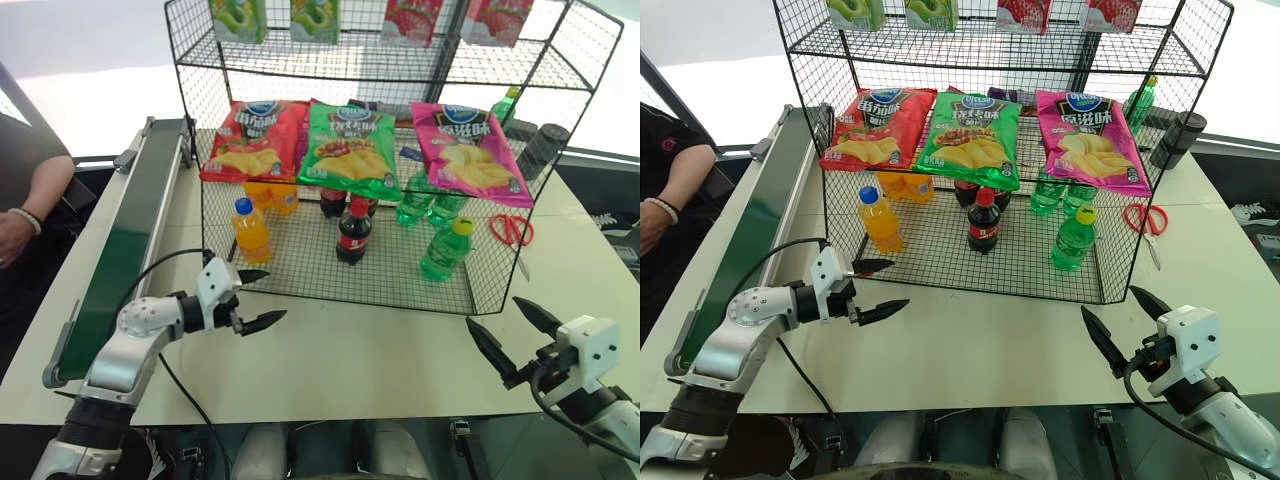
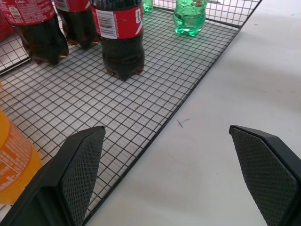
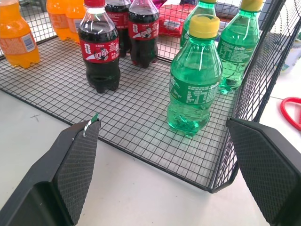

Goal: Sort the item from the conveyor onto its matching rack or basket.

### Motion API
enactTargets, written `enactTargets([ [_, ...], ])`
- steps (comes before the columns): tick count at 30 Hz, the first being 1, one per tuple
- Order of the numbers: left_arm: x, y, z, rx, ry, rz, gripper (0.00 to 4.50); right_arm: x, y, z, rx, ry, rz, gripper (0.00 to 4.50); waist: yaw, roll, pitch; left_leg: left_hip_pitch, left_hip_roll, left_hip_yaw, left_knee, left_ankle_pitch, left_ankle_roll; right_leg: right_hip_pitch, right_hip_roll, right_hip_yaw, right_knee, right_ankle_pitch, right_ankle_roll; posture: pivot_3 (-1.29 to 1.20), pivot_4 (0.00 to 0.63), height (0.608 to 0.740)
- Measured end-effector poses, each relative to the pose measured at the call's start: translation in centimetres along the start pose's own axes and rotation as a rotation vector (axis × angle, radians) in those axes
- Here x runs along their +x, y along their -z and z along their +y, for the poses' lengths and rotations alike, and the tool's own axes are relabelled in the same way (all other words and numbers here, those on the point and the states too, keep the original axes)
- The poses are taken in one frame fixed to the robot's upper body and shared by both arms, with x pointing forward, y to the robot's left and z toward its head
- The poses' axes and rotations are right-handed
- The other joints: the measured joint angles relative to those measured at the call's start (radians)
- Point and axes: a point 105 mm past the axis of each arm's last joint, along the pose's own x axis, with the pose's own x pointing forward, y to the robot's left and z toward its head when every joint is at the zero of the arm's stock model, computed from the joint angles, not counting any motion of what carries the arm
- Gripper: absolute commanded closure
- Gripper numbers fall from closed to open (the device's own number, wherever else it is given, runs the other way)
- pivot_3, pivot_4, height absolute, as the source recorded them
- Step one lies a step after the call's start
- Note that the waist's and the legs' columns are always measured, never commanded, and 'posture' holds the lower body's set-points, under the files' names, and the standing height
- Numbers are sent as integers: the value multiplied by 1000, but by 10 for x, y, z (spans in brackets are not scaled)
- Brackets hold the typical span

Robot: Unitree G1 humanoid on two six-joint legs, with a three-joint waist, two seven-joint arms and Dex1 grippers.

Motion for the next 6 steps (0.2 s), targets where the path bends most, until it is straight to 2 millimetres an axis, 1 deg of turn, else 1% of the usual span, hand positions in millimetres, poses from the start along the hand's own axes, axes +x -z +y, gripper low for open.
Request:
enactTargets([
  [6,-2,2,3,-10,-28,-9,0,2,-1,0,2,-2,1,50,0,0,0,0,0,0,0,0,0,0,0,0,0,0,0,0,150,732],
])
